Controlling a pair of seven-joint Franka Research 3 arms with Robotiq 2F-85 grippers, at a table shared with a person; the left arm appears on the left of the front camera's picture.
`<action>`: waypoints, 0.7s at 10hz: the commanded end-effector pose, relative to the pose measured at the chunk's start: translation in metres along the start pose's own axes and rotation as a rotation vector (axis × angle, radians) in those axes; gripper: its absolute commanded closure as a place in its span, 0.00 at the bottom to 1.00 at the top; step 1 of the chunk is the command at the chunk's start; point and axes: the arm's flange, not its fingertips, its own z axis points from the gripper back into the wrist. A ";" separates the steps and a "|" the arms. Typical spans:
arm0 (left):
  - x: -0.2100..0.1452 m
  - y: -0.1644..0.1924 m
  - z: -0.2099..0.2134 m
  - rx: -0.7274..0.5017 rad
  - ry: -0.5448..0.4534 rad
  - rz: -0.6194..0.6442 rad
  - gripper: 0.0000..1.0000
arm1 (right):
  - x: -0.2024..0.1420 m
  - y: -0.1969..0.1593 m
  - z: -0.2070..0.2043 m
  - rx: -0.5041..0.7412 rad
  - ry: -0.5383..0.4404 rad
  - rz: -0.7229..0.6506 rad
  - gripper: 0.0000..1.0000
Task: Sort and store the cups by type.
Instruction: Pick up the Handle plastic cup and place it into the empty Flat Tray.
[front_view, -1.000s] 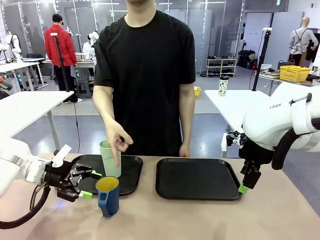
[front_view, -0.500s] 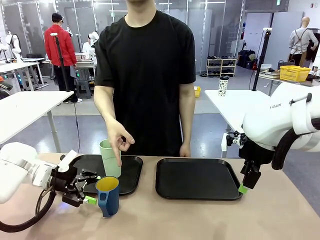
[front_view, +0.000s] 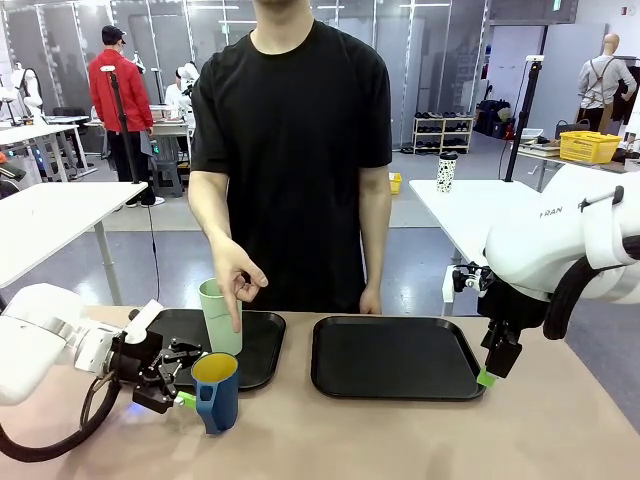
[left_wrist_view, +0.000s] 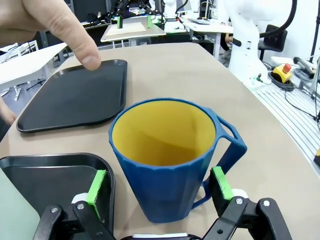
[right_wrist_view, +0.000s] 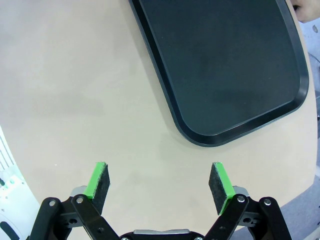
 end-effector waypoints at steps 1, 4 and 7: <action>-0.001 0.009 -0.008 -0.014 -0.019 -0.027 0.00 | -0.002 -0.001 -0.001 -0.005 -0.001 0.012 0.00; 0.001 0.015 -0.023 -0.059 -0.035 -0.029 0.00 | -0.002 -0.001 -0.001 -0.005 -0.001 0.012 0.00; 0.000 0.020 -0.036 -0.092 -0.039 -0.037 0.00 | -0.002 -0.001 -0.001 -0.005 -0.001 0.012 0.00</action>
